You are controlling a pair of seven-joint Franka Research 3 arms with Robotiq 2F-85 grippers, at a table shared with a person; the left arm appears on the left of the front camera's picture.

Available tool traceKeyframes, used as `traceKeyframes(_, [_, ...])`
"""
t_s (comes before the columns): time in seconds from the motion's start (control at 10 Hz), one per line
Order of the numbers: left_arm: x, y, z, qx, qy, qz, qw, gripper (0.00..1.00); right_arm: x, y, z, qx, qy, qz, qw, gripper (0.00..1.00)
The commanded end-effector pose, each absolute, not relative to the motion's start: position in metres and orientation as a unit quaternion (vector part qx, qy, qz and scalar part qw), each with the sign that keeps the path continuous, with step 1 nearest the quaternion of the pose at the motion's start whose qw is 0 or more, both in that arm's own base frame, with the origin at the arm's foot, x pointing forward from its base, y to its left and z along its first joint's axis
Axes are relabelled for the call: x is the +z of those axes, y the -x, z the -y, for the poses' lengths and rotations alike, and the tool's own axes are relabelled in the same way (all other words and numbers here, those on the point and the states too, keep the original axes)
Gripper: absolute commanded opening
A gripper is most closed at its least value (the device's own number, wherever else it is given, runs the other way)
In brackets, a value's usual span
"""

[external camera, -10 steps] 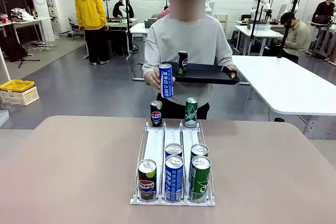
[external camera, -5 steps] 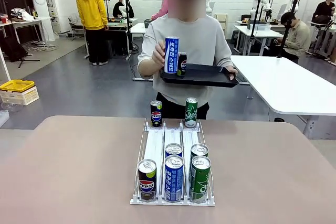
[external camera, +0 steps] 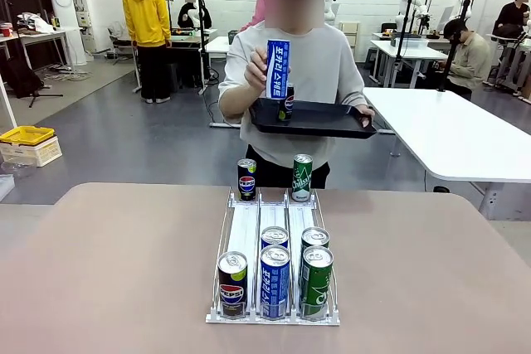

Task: Retrieve and hand over the desired beverage to the person.
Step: Pick up another can of the same type that the person held from the Automatic Can Dispenser.

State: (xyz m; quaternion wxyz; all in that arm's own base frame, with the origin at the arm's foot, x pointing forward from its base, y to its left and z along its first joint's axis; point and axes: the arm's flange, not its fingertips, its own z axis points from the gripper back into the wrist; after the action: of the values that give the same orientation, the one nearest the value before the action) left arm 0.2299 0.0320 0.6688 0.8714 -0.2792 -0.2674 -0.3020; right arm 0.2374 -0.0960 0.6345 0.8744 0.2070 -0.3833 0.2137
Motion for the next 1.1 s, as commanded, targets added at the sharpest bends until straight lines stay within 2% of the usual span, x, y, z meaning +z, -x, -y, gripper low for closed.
traceKeyframes(0.0, [0.6696, -0.2312, -0.0334, -0.305, 0.285, 0.268, 0.868, 1.0, 0.634, -0.2385, 0.095, 0.22, -0.216, 0.384, 0.87, 1.0])
traceKeyframes(1.0, [0.6696, -0.2312, -0.0334, -0.305, 0.285, 0.268, 0.868, 1.0, 0.634, -0.2385, 0.095, 0.22, -0.216, 0.384, 0.87, 1.0])
